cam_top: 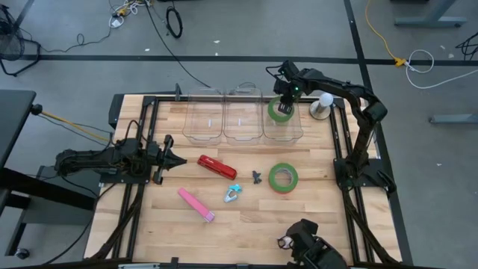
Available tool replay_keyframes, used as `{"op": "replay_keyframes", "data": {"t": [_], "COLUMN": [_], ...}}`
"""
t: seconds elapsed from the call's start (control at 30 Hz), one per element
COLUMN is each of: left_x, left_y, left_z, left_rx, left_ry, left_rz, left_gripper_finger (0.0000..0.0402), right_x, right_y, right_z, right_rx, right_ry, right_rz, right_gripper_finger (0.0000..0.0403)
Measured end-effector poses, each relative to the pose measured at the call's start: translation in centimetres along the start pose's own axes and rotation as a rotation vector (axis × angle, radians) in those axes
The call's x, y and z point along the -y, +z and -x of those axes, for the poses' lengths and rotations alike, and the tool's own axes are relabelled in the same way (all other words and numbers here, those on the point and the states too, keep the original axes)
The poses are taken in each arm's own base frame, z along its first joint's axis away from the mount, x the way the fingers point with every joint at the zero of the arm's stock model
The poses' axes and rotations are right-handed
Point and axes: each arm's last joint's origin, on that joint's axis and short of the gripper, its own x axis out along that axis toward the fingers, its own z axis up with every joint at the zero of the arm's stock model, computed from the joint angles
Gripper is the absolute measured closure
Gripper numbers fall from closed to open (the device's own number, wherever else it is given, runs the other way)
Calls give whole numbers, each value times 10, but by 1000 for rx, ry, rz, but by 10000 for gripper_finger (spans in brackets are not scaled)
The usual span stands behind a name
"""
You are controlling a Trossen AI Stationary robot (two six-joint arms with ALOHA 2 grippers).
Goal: Pick and place Stapler, Stapler remover, tape
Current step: Put the top green tape into the right transparent bin, then put the green tape into the right transparent bin
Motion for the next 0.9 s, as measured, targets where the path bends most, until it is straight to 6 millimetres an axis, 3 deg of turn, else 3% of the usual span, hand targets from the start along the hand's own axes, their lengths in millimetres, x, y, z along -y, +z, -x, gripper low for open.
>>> {"op": "replay_keyframes", "data": {"t": [0.37, 0.7, 0.9], "left_x": [0, 0, 0], "left_y": [0, 0, 0], "left_z": [0, 0, 0], "left_rx": [0, 0, 0], "left_ry": [0, 0, 0], "left_rz": [0, 0, 0], "left_gripper_finger": [399, 399, 399], "right_x": [0, -2, -2], "right_y": [0, -2, -2], "right_z": [0, 0, 0], "right_rx": [0, -8, -9], "right_ry": [7, 35, 36], "right_rz": [-7, -36, -38], "right_gripper_finger": [294, 190, 156]}}
